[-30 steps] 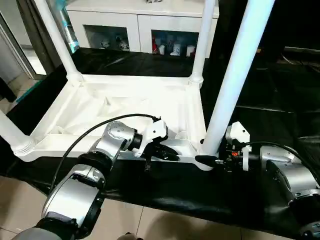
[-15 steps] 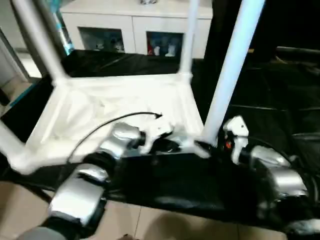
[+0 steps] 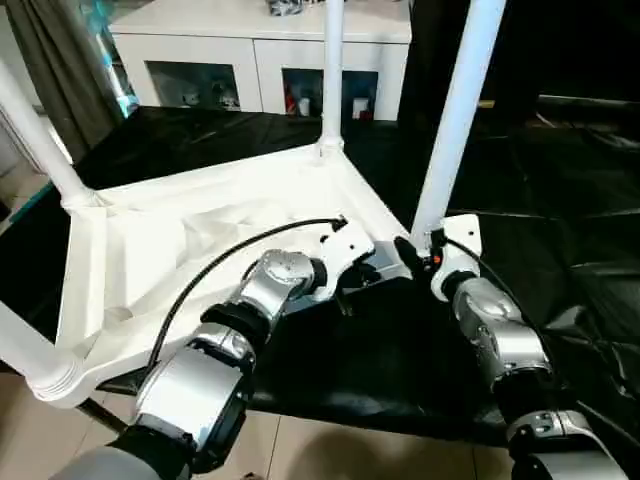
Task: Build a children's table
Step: Rotate leg to tighten
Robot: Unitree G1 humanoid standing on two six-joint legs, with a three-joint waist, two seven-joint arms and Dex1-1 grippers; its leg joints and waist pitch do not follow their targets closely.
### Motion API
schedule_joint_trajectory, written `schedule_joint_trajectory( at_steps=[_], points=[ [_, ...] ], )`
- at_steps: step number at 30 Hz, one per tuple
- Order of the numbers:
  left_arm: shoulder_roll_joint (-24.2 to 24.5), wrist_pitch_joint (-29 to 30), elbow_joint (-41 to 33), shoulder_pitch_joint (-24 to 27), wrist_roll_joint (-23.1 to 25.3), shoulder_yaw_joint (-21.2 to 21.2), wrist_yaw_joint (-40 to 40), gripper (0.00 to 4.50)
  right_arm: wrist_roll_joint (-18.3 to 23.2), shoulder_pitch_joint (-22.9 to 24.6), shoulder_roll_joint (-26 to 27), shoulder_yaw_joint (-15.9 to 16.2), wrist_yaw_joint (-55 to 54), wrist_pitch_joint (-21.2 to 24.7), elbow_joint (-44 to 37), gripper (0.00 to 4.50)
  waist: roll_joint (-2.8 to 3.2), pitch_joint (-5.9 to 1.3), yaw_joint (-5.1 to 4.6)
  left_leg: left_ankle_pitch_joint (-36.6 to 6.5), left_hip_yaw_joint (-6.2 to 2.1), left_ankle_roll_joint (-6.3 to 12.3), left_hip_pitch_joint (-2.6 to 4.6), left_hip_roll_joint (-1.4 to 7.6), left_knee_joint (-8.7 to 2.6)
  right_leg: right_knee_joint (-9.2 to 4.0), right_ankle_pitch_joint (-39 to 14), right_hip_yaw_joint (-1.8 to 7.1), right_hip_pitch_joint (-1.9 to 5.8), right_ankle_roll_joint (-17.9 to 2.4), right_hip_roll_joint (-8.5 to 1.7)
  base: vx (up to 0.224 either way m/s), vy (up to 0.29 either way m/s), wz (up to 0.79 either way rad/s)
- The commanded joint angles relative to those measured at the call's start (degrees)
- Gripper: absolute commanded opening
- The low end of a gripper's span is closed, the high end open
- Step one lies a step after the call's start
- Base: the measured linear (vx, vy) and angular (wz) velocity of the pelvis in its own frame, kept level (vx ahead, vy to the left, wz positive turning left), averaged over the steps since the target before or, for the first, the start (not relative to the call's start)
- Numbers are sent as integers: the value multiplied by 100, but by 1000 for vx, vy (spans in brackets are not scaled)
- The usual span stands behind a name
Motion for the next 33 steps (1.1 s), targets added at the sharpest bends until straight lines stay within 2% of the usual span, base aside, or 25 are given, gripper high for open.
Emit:
schedule_joint_trajectory(
  at_steps=[1, 2, 4, 6, 7, 8, 10, 14, 16, 18, 20, 21, 23, 24, 26, 29, 33],
  points=[
    [-35, -354, -167, -33, -61, -67, -581, 0, 240, 126, -74, 339, 948, 138, -300, 360, -89, -353, 11, -1268, -244, 562, 30, 383, -416, -519, -2037, 355, 274, -889, -565, 0, 0, 0],
    [67, -426, -202, 4, -82, -92, -891, 0, 301, 250, -344, 458, 1560, 169, -565, 360, -91, -359, 46, -1124, -235, 682, 10, 397, -407, -479, -1818, 357, 294, -932, -558, 0, 0, 0],
    [152, -461, -222, 29, -82, -118, -1105, 0, 372, 370, -568, 553, 2008, 211, -785, 360, -96, -362, 63, -1049, -221, 729, 11, 402, -398, -464, -1709, 352, 298, -950, -540, 0, 0, 0],
    [285, -526, -250, 67, -96, -137, -1452, 0, 502, 546, -905, 666, 2634, 311, -1107, 360, -78, -379, 100, -951, -219, 766, 7, 420, -386, -430, -1526, 350, 292, -1055, -552, 0, 0, 0],
    [285, -526, -250, 67, -96, -137, -1452, 0, 502, 546, -905, 666, 2634, 311, -1107, 360, -81, -382, 122, -941, -211, 789, 14, 426, -379, -429, -1477, 358, 286, -1060, -550, 0, 0, 0],
    [422, -587, -303, 109, -182, -113, -1890, 0, 644, 706, -1288, 740, 3206, 525, -1443, 360, -96, -394, 143, -849, -215, 825, -3, 434, -375, -394, -1306, 362, 303, -1102, -552, 0, 0, 0],
    [473, -591, -336, 130, -235, -99, -2100, 0, 652, 754, -1430, 766, 3381, 556, -1541, 360, -86, -409, 169, -725, -214, 923, -19, 439, -357, -359, -1073, 362, 290, -1166, -561, 0, 0, 0],
    [675, -588, -458, 216, -364, -102, -2974, 0, 715, 894, -1841, 809, 3989, 655, -1830, 360, -105, -391, 207, -783, -202, 892, -30, 422, -352, -393, -1355, 352, 282, -1118, -561, 0, 0, 0],
    [729, -659, -474, 235, -323, -117, -2995, 0, 637, 913, -1926, 880, 4073, 668, -1882, 360, -81, -385, 231, -840, -208, 853, -10, 440, -364, -406, -1501, 350, 251, -1076, -551, 0, 0, 0],
    [750, -634, -484, 252, -334, -104, -3065, 0, 535, 919, -1956, 954, 4062, 615, -1870, 360, -89, -384, 272, -898, -205, 725, 21, 449, -374, -424, -1620, 356, 232, -1047, -554, 0, 0, 0],
    [759, -662, -500, 263, -342, -103, -3071, 0, 540, 900, -1921, 962, 4047, 631, -1834, 360, -90, -388, 286, -887, -212, 677, 13, 455, -381, -411, -1579, 361, 240, -1049, -560, 0, 0, 0],
    [760, -661, -503, 265, -344, -101, -3079, 0, 540, 899, -1913, 964, 4048, 638, -1835, 343, -88, -388, 286, -891, -214, 671, 12, 456, -382, -409, -1560, 361, 242, -1054, -564, 0, 0, 0],
    [762, -640, -543, 283, -351, -86, -3111, 0, 584, 893, -1856, 969, 4058, 700, -1848, 343, -116, -388, 288, -857, -211, 685, -2, 443, -377, -398, -1517, 359, 250, -1051, -566, 0, 0, 0],
    [763, -633, -553, 288, -356, -80, -3129, 0, 595, 893, -1845, 967, 4074, 722, -1856, 321, -111, -391, 291, -825, -210, 694, -9, 435, -373, -401, -1546, 357, 257, -1030, -569, 0, 0, 0],
    [762, -637, -559, 293, -358, -76, -3131, 0, 603, 895, -1842, 966, 4107, 741, -1861, 315, -121, -393, 294, -800, -206, 703, -6, 430, -369, -409, -1581, 355, 254, -1002, -564, 0, 0, 0],
    [759, -647, -568, 308, -351, -82, -3120, 0, 607, 900, -1863, 991, 4129, 737, -1847, 283, -105, -391, 294, -800, -211, 707, -3, 441, -371, -410, -1580, 352, 247, -1000, -565, 0, 0, 0],
    [759, -675, -547, 309, -329, -72, -3015, 0, 589, 931, -1873, 1008, 4115, 723, -1820, 272, -111, -394, 297, -782, -208, 705, -5, 433, -368, -408, -1588, 353, 249, -980, -559, 0, 0, 0]
  ],
)
